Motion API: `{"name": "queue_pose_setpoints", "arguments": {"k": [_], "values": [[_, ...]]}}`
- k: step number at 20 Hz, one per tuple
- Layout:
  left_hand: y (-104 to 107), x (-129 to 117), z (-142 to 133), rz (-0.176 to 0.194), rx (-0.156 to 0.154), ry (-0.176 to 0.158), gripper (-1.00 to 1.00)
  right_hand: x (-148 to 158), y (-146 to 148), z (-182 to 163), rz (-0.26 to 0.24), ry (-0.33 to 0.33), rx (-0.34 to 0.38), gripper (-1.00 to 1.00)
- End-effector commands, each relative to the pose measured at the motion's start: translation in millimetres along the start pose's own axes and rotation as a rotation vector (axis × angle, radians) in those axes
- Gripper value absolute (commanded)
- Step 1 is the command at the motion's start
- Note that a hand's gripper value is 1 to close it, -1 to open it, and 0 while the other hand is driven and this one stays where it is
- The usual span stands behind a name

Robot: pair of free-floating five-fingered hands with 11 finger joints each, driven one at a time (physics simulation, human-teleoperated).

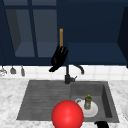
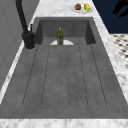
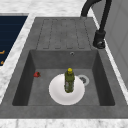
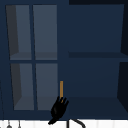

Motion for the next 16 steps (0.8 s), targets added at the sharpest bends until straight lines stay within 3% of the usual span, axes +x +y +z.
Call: {"name": "queue_pose_setpoints", "arguments": {"k": [1,6,11,15,16], "values": [[-6.4,1.7,-0.6,-0.016,-0.105,-0.082,-1.0,0.0,0.0,0.0,0.0,0.0,0.0,0.0],[-13.9,3.6,-1.8,-0.021,-0.113,-0.089,-1.0,0.0,0.0,0.0,0.0,0.0,0.0,0.0],[-23.4,0.4,-4.3,-0.03,-0.11,-0.122,-1.0,0.0,0.0,0.0,0.0,0.0,0.0,0.0],[-22.0,1.3,-4.1,-0.035,-0.08,-0.132,-1.0,0.0,0.0,0.0,0.0,0.0,0.0,0.0],[-23.1,0.0,-4.0,-0.014,-0.019,-0.053,-1.0,0.0,0.0,0.0,0.0,0.0,0.0,0.0]]}}
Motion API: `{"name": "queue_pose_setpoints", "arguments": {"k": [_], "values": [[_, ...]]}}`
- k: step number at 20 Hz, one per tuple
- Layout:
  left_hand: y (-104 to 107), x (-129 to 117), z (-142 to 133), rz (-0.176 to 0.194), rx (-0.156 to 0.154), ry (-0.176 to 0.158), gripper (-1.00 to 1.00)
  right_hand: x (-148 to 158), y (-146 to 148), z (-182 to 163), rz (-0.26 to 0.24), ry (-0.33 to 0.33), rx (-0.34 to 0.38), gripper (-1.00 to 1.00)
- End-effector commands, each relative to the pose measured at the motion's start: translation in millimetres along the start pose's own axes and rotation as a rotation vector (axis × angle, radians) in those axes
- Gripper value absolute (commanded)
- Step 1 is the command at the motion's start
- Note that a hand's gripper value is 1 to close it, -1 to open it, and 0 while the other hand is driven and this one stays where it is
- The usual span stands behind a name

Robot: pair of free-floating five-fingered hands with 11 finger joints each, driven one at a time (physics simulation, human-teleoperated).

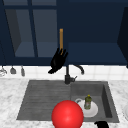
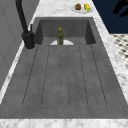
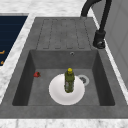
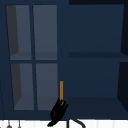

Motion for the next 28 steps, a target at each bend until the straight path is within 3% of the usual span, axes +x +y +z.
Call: {"name": "queue_pose_setpoints", "arguments": {"k": [1,3,5,6,7,12,15,28], "values": [[1.2,5.3,0.8,-0.013,0.0,0.001,-1.0,0.0,0.0,0.0,0.0,0.0,0.0,0.0],[-3.1,-3.7,0.2,-0.008,0.001,0.005,-1.0,0.0,0.0,0.0,0.0,0.0,0.0,0.0],[-0.3,-6.5,2.6,-0.03,0.016,-0.049,-1.0,0.0,0.0,0.0,0.0,0.0,0.0,0.0],[-3.4,-2.3,3.8,-0.039,-0.024,-0.103,-1.0,0.0,0.0,0.0,0.0,0.0,0.0,0.0],[-1.2,-2.5,1.1,-0.045,-0.043,-0.124,-1.0,0.0,0.0,0.0,0.0,0.0,0.0,0.0],[-0.9,0.3,2.3,-0.046,-0.053,-0.16,-1.0,0.0,0.0,0.0,0.0,0.0,0.0,0.0],[0.7,6.6,3.2,-0.023,-0.1,-0.173,-1.0,0.0,0.0,0.0,0.0,0.0,0.0,0.0],[5.1,25.7,6.8,-0.018,-0.122,-0.196,-1.0,0.0,0.0,0.0,0.0,0.0,0.0,0.0]]}}
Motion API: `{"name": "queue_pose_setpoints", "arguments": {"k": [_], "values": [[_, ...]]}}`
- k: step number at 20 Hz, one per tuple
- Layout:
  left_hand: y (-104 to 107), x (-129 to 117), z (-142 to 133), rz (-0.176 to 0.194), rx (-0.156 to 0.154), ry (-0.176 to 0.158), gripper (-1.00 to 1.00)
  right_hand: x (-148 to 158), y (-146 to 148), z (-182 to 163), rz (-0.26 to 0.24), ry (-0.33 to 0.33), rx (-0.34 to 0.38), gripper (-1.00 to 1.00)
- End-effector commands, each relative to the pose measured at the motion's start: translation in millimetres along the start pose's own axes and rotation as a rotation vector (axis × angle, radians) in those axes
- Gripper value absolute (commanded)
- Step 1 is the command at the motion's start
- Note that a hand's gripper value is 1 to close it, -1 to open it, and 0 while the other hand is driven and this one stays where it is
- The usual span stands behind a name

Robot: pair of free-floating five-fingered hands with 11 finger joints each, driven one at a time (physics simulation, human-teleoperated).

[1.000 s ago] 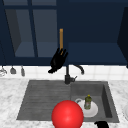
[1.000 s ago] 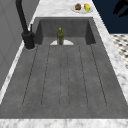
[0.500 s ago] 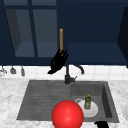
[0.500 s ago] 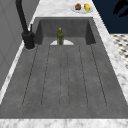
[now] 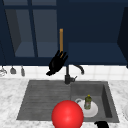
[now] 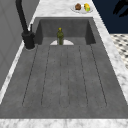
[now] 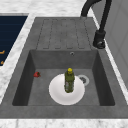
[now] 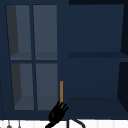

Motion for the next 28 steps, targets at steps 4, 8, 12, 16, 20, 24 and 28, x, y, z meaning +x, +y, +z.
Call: {"name": "queue_pose_setpoints", "arguments": {"k": [4,8,12,16,20,24,28], "values": [[6.6,4.7,-5.3,0.036,-0.109,-0.065,-1.0,0.0,0.0,0.0,0.0,0.0,0.0,0.0],[4.5,1.8,-3.4,0.003,-0.008,-0.006,-1.0,0.0,0.0,0.0,0.0,0.0,0.0,0.0],[7.8,-3.8,-11.0,-0.002,-0.075,-0.077,-1.0,0.0,0.0,0.0,0.0,0.0,0.0,0.0],[4.9,-2.7,-7.0,-0.047,-0.097,-0.114,-1.0,0.0,0.0,0.0,0.0,0.0,0.0,0.0],[4.2,-4.5,-6.4,-0.059,-0.1,-0.118,-1.0,0.0,0.0,0.0,0.0,0.0,0.0,0.0],[5.3,-6.7,-5.2,-0.093,-0.094,-0.121,-1.0,0.0,0.0,0.0,0.0,0.0,0.0,0.0],[6.8,-9.7,-3.2,-0.131,-0.099,-0.125,-1.0,0.0,0.0,0.0,0.0,0.0,0.0,0.0]]}}
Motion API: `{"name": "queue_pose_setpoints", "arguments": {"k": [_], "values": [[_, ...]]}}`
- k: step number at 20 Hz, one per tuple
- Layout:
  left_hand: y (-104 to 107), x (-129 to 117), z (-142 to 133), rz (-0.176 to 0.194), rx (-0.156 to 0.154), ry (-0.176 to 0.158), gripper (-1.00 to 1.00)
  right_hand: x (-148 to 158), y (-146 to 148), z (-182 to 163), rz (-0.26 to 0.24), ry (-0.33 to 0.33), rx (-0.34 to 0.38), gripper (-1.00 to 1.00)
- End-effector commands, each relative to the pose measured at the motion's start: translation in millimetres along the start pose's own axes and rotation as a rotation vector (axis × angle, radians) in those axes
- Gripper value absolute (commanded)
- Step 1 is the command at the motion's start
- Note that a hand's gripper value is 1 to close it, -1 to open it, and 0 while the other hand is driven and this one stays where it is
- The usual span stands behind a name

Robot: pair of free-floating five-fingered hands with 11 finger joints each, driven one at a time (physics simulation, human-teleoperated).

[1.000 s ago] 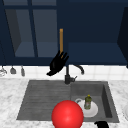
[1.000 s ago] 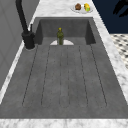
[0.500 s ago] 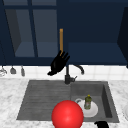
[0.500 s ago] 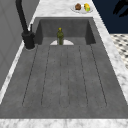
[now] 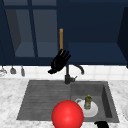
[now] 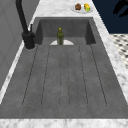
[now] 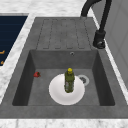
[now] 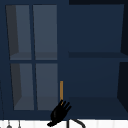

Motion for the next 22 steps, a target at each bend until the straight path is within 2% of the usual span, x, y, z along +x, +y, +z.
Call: {"name": "queue_pose_setpoints", "arguments": {"k": [1,11,12,13,22], "values": [[1.6,-3.0,2.7,-0.081,-0.058,-0.09,-1.0,0.0,0.0,0.0,0.0,0.0,0.0,0.0],[5.8,-11.8,9.6,-0.184,-0.082,-0.104,-1.0,0.0,0.0,0.0,0.0,0.0,0.0,0.0],[-1.0,-16.9,14.9,-0.175,-0.059,-0.093,-1.0,0.0,0.0,0.0,0.0,0.0,0.0,0.0],[-5.6,-20.5,17.0,-0.178,-0.052,-0.093,-1.0,0.0,0.0,0.0,0.0,0.0,0.0,0.0],[-39.0,-51.8,45.9,-0.198,-0.04,-0.09,-1.0,0.0,0.0,0.0,0.0,0.0,0.0,0.0]]}}
